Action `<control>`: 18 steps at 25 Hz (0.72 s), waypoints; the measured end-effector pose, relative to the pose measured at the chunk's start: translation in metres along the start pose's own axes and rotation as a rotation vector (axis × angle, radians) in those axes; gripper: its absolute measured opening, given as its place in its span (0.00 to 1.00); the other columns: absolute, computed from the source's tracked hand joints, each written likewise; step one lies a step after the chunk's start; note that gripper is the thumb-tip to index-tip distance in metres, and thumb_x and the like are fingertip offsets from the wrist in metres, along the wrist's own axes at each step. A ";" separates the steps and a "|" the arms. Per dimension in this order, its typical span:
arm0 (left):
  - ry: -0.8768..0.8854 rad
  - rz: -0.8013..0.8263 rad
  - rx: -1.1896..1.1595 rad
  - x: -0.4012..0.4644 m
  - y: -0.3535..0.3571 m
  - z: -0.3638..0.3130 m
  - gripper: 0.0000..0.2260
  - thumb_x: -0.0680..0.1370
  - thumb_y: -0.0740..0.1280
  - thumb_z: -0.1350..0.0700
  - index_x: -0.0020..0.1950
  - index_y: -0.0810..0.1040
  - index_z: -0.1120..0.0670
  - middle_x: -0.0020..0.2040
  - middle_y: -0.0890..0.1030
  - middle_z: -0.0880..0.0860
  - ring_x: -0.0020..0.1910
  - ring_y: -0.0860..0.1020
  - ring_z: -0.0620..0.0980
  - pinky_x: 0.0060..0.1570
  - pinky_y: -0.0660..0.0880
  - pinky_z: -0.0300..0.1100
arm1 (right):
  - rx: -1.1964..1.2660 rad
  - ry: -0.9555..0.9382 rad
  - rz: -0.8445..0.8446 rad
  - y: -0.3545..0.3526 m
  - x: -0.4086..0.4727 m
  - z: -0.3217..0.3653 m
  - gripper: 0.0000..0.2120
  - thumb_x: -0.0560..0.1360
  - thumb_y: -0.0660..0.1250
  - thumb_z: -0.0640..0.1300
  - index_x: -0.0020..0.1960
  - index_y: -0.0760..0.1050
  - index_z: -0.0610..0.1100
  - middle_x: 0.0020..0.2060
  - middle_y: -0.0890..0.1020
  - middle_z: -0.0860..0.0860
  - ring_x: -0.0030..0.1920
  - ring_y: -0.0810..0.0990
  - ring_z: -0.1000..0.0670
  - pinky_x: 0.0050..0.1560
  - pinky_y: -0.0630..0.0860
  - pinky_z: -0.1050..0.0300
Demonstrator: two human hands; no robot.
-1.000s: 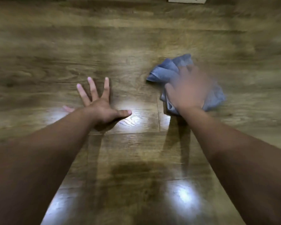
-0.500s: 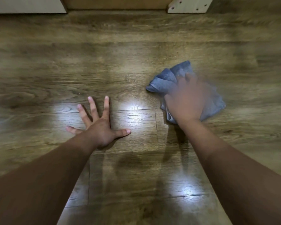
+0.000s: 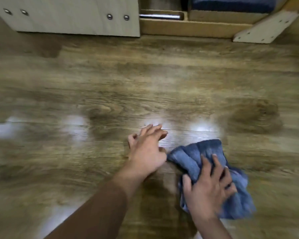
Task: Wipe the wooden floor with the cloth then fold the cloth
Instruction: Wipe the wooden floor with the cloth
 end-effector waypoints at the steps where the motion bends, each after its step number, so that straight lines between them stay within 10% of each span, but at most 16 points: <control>1: 0.029 -0.188 0.002 -0.010 -0.032 0.034 0.23 0.72 0.62 0.49 0.68 0.74 0.40 0.76 0.68 0.41 0.75 0.64 0.47 0.65 0.56 0.52 | -0.002 -0.007 -0.006 -0.002 0.008 0.014 0.38 0.59 0.67 0.59 0.66 0.73 0.44 0.70 0.70 0.43 0.65 0.68 0.32 0.58 0.64 0.33; 7: -0.359 -0.646 0.170 -0.022 -0.126 0.250 0.17 0.78 0.58 0.44 0.63 0.75 0.49 0.70 0.73 0.51 0.69 0.68 0.56 0.63 0.61 0.59 | -0.125 -0.481 -0.040 0.026 0.104 0.227 0.34 0.65 0.64 0.64 0.67 0.71 0.51 0.69 0.70 0.47 0.63 0.67 0.36 0.58 0.63 0.39; 18: -0.382 -0.565 0.230 -0.017 -0.122 0.250 0.15 0.77 0.62 0.46 0.60 0.77 0.49 0.71 0.72 0.52 0.73 0.66 0.56 0.64 0.61 0.60 | -0.085 -0.577 -0.087 0.037 0.144 0.265 0.36 0.63 0.61 0.63 0.67 0.70 0.49 0.69 0.68 0.47 0.64 0.66 0.36 0.59 0.63 0.36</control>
Point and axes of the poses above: each hand's wrist, its own x-axis towards the middle knuckle, its own y-axis out of the palm, z = x × y, the point moved 7 cm from there along x, towards the middle knuckle
